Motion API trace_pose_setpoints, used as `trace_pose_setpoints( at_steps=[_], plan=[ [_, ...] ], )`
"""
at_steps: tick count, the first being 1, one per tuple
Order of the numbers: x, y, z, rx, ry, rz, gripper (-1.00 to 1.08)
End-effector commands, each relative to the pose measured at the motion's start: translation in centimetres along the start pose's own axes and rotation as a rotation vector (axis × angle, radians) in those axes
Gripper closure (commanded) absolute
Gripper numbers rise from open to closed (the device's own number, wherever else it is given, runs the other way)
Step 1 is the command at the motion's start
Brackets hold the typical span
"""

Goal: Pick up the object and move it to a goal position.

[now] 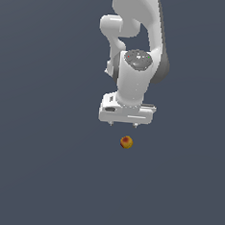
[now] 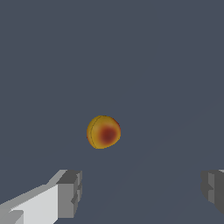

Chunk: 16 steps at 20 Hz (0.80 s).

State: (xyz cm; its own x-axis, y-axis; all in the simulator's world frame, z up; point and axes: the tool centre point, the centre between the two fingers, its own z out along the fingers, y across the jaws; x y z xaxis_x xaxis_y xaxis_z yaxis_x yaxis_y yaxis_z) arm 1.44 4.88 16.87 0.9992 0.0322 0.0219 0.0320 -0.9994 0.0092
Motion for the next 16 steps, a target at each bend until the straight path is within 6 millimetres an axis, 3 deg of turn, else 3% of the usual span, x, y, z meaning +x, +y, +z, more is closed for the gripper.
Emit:
trace_pose_setpoints(
  at_steps=[1,16],
  plan=[
    [0.1,-0.1,0.3,0.002,-0.001,0.033,-0.92],
    [1.0,-1.4,2.9,0.011,-0.014,0.392,-0.92]
  ],
)
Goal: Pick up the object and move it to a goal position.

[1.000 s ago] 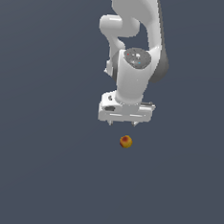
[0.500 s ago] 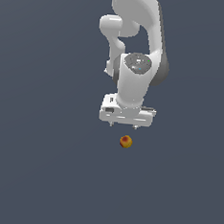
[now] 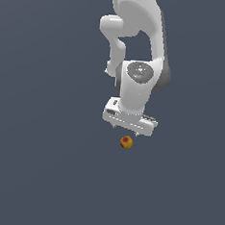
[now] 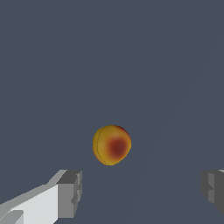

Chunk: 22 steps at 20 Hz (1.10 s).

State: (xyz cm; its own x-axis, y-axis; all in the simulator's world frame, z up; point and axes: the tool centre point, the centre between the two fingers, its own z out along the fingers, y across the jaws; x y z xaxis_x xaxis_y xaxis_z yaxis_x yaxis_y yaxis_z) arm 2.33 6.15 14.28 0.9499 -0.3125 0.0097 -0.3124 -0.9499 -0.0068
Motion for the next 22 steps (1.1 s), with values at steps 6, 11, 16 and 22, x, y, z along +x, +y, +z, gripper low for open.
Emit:
trace_pose_setpoints(
  at_steps=[6,11,16,22],
  plan=[
    [0.2,-0.8,1.5,0.001,-0.006,0.203,-0.92],
    [0.3,-1.3,2.5,0.0,-0.008,0.338,-0.92],
    [0.4,-1.9,3.5,-0.002,-0.009,0.471,-0.92],
    [0.5,-2.4,4.6,-0.006,-0.009,0.622,-0.92]
  ],
)
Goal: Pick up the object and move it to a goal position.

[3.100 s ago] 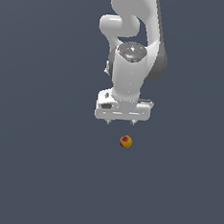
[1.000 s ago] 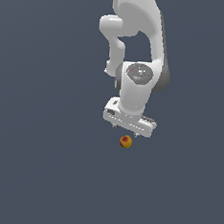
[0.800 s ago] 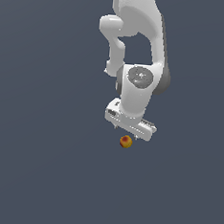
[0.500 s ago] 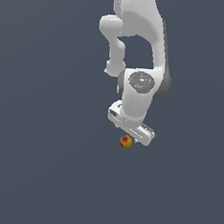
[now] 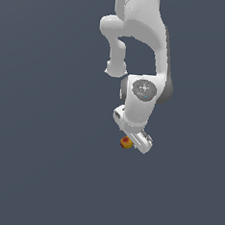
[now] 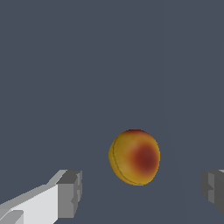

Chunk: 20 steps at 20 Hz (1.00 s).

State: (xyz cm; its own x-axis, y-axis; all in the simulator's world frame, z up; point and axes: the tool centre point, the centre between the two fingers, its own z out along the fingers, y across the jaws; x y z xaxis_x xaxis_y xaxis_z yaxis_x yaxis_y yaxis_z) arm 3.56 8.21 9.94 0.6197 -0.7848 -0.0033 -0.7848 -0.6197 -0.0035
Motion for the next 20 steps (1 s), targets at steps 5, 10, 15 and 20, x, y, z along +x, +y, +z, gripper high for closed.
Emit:
trace_pose_setpoints(
  at_steps=[5,10,15,20],
  plan=[
    [-0.2,-0.5,0.9,-0.002,0.002,0.13,-0.92],
    [-0.3,-0.7,1.4,-0.003,0.003,0.187,-0.92],
    [-0.3,-0.7,1.5,-0.003,0.004,0.211,-0.92],
    [-0.3,-0.7,1.9,-0.003,0.003,0.207,-0.92]
  ],
)
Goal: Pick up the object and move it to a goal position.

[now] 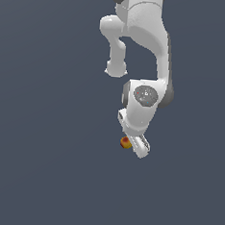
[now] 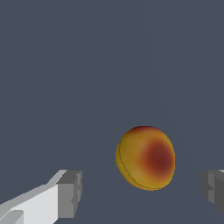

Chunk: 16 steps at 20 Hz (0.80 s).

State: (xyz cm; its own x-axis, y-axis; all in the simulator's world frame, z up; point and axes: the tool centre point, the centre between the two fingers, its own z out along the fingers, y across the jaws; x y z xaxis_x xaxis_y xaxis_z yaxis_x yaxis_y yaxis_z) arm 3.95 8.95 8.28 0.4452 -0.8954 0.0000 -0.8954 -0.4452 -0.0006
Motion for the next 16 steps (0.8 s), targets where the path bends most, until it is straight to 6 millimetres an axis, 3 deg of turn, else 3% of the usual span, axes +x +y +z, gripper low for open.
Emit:
trace_pose_setpoints(
  at_steps=[1,9,14,15,16],
  plan=[
    [0.0,0.0,0.5,-0.001,0.0,0.001,-0.92],
    [0.0,0.2,4.4,-0.001,0.0,0.005,-0.92],
    [0.0,0.0,4.9,-0.001,0.0,0.005,-0.92],
    [0.0,0.0,4.9,-0.001,0.0,0.005,1.08],
    [0.0,0.0,4.9,-0.001,0.0,0.005,1.08]
  ],
)
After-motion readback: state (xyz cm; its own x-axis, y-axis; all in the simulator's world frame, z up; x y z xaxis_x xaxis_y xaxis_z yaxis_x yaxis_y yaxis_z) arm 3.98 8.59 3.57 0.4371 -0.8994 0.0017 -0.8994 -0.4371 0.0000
